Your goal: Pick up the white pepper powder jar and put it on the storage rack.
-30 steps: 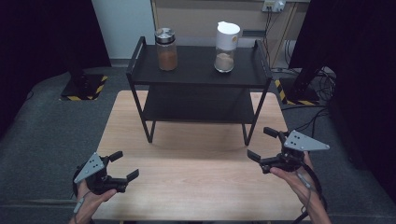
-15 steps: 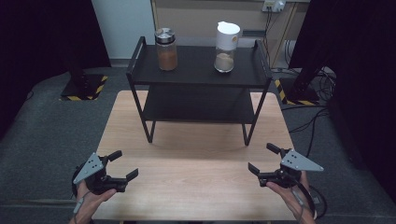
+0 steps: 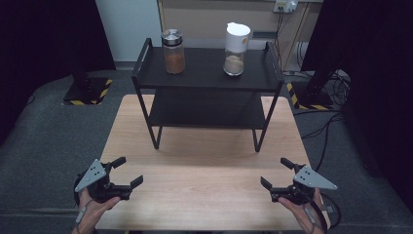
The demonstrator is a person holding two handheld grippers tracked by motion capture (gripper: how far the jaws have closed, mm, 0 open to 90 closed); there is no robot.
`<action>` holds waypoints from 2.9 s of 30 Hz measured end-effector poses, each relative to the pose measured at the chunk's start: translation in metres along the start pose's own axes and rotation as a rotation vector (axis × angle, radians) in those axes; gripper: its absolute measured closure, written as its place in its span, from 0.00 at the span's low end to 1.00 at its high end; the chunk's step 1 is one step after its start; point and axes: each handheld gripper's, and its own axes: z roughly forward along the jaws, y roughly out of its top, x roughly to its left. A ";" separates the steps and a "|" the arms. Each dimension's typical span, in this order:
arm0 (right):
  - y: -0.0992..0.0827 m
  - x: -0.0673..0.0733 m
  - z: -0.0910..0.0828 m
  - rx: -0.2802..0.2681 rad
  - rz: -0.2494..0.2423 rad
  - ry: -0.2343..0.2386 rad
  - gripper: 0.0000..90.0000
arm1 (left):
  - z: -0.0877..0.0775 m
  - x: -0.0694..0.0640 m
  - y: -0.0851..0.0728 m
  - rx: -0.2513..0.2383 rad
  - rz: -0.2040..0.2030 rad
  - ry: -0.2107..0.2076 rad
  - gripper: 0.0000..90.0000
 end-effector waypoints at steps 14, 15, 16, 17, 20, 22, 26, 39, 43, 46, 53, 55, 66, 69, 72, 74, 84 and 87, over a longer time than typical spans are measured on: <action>-0.009 0.000 -0.007 0.002 0.030 -0.032 0.02 | 0.000 -0.001 0.000 -0.008 0.009 0.007 0.01; -0.009 0.001 -0.007 0.004 0.030 -0.036 0.02 | 0.000 -0.001 0.000 -0.008 0.009 0.007 0.01; -0.009 0.001 -0.007 0.006 0.027 -0.036 0.02 | 0.000 -0.001 -0.001 -0.016 0.008 0.008 0.01; -0.009 0.001 -0.006 0.009 0.024 -0.034 0.02 | -0.001 -0.001 -0.001 -0.018 0.009 0.009 0.01; -0.008 0.004 -0.006 0.025 0.005 -0.035 0.02 | -0.001 0.000 -0.002 -0.029 0.008 0.013 0.01; -0.007 0.005 -0.007 0.035 -0.008 -0.042 0.02 | -0.001 0.000 -0.002 -0.038 0.003 0.015 0.01; -0.009 0.005 -0.010 0.032 0.002 -0.057 0.03 | -0.002 0.001 -0.003 -0.047 0.000 0.027 0.01; -0.018 -0.006 -0.020 0.002 0.060 -0.123 0.03 | -0.002 0.004 -0.004 -0.057 -0.005 0.048 0.01; -0.018 -0.007 -0.020 -0.010 0.051 -0.122 0.03 | -0.001 0.005 -0.004 -0.058 -0.004 0.050 0.01; -0.019 -0.009 -0.018 -0.015 0.047 -0.121 0.03 | 0.000 0.007 -0.004 -0.060 -0.004 0.050 0.01; -0.018 -0.011 -0.016 -0.020 0.043 -0.109 0.03 | -0.001 0.009 -0.005 -0.069 -0.011 0.053 0.01; -0.018 -0.012 -0.016 -0.018 0.042 -0.101 0.03 | -0.002 0.008 -0.005 -0.072 -0.009 0.057 0.01; -0.017 -0.011 -0.015 -0.005 0.026 -0.091 0.04 | -0.003 0.008 -0.005 -0.076 -0.004 0.056 0.01; -0.017 -0.011 -0.015 -0.005 0.023 -0.089 0.04 | -0.003 0.008 -0.005 -0.075 -0.003 0.057 0.01; -0.017 -0.011 -0.015 -0.005 0.021 -0.087 0.04 | -0.003 0.007 -0.005 -0.078 -0.003 0.059 0.01; -0.017 -0.011 -0.015 -0.004 0.021 -0.087 0.04 | -0.003 0.007 -0.005 -0.077 -0.002 0.059 0.01; -0.017 -0.011 -0.015 -0.005 0.022 -0.088 0.04 | -0.003 0.007 -0.005 -0.079 0.002 0.056 0.02; -0.017 -0.011 -0.015 -0.005 0.021 -0.089 0.04 | -0.003 0.007 -0.005 -0.078 0.002 0.055 0.02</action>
